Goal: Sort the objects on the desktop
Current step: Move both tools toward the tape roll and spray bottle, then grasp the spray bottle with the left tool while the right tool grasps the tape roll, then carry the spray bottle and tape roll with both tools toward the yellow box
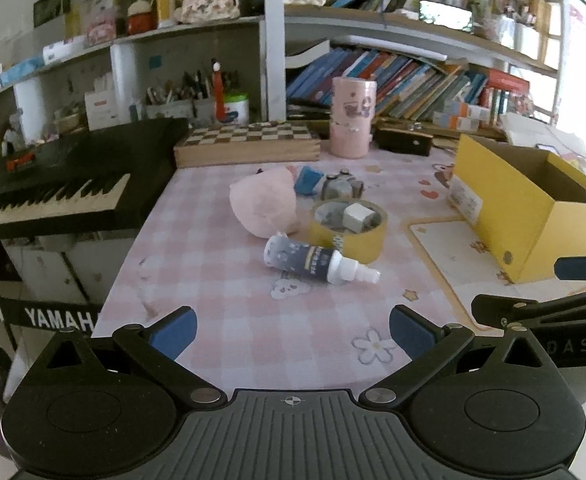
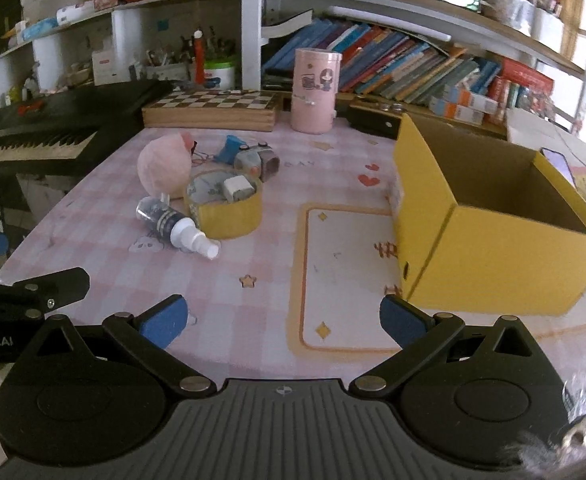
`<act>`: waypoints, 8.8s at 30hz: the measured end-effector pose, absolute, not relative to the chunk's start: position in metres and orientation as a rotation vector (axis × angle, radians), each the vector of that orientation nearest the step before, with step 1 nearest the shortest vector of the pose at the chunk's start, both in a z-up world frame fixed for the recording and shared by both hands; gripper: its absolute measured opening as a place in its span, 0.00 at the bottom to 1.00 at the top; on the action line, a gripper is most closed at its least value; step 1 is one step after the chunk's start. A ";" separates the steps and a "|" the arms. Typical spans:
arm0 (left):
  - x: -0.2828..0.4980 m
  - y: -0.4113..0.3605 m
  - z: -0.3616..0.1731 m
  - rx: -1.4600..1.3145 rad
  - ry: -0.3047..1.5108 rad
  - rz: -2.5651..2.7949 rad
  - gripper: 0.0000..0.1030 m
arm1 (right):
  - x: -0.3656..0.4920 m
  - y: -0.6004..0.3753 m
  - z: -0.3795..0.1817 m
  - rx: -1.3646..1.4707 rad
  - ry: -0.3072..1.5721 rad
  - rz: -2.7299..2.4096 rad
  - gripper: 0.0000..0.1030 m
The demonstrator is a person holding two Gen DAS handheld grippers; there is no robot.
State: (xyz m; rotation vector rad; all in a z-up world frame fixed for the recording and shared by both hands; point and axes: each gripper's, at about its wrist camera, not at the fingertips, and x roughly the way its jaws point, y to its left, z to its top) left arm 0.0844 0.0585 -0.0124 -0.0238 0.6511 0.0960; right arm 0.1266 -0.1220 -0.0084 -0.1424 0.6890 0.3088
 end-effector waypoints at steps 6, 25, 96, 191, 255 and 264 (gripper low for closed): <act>0.106 0.064 -0.014 -0.045 0.668 0.137 1.00 | 0.157 -0.115 -0.008 -0.162 0.690 0.348 1.00; 0.143 0.076 -0.006 -0.076 0.677 0.300 1.00 | 0.231 -0.096 -0.011 -0.180 0.721 0.509 1.00; 0.258 0.058 -0.066 -0.171 0.950 0.202 0.35 | 0.304 -0.109 -0.017 -0.149 0.713 0.606 0.86; 0.024 0.045 -0.012 -0.079 0.794 -0.370 0.30 | 0.012 -0.137 -0.012 0.033 0.803 0.210 0.86; 0.063 -0.050 -0.013 0.055 0.801 -0.605 0.30 | 0.010 -0.228 -0.008 0.154 0.802 -0.032 0.86; 0.074 -0.052 -0.015 0.051 0.806 -0.600 0.30 | 0.028 -0.232 -0.008 0.141 0.812 -0.019 0.86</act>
